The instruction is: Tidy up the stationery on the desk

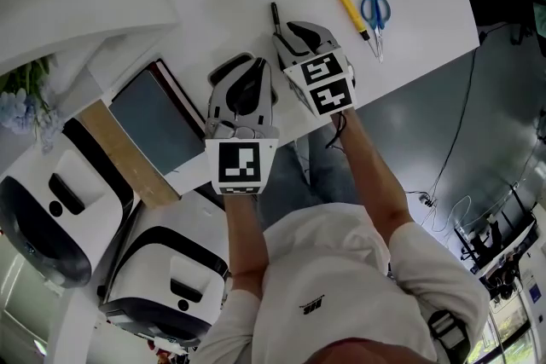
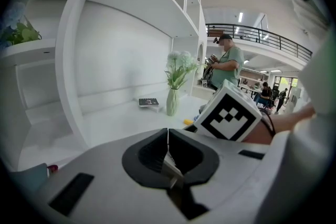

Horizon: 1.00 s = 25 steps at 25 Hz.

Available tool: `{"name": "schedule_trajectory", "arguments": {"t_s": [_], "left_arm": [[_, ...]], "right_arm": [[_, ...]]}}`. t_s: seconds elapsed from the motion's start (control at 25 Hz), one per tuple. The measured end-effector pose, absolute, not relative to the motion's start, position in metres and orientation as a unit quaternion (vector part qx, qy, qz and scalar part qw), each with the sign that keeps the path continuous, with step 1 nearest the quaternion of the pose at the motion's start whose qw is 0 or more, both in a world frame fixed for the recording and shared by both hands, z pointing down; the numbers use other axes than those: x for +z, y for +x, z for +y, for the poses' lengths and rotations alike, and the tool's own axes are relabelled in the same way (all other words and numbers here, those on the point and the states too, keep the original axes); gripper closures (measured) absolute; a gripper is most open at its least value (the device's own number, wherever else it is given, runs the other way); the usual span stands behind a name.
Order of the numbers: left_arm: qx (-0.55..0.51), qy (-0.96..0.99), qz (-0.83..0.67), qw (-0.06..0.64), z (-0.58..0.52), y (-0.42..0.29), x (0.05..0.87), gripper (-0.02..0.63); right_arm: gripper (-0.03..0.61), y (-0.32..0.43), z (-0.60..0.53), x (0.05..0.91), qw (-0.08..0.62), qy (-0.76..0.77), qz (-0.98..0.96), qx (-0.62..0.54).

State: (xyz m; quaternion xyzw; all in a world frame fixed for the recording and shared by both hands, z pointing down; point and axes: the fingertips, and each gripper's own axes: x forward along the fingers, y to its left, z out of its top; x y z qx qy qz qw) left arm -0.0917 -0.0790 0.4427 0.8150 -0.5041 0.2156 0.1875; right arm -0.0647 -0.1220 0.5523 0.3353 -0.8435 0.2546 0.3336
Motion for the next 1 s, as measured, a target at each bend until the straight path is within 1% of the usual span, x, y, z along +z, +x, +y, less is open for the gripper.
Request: {"name": "schedule_trajectory", "arguments": {"t_s": [0.12,0.32,0.64,0.8,1.0], "left_arm": [[0.214,0.814,-0.507,0.188,-0.080,-0.093,0.442,0.614],[0.211,0.811,-0.511,0.190,-0.080,-0.095,0.442,0.614],[0.207,0.808,-0.516,0.194,-0.079,-0.100,0.443,0.614],[0.205,0.808,-0.517,0.194,-0.078,-0.101,0.442,0.614],[0.202,0.809,-0.517,0.193,-0.078,-0.103,0.441,0.614]], "right_arm": [[0.456,-0.067,-0.125,0.557,0.343,0.333,-0.838,0.262],[0.461,-0.071,-0.129,0.563,0.359,0.335,-0.829,0.267],[0.503,-0.068,-0.132,0.568,0.386,0.337,-0.821,0.251],[0.547,-0.064,-0.131,0.569,0.392,0.342,-0.819,0.244],[0.549,-0.063,-0.132,0.569,0.385,0.344,-0.821,0.245]]}}
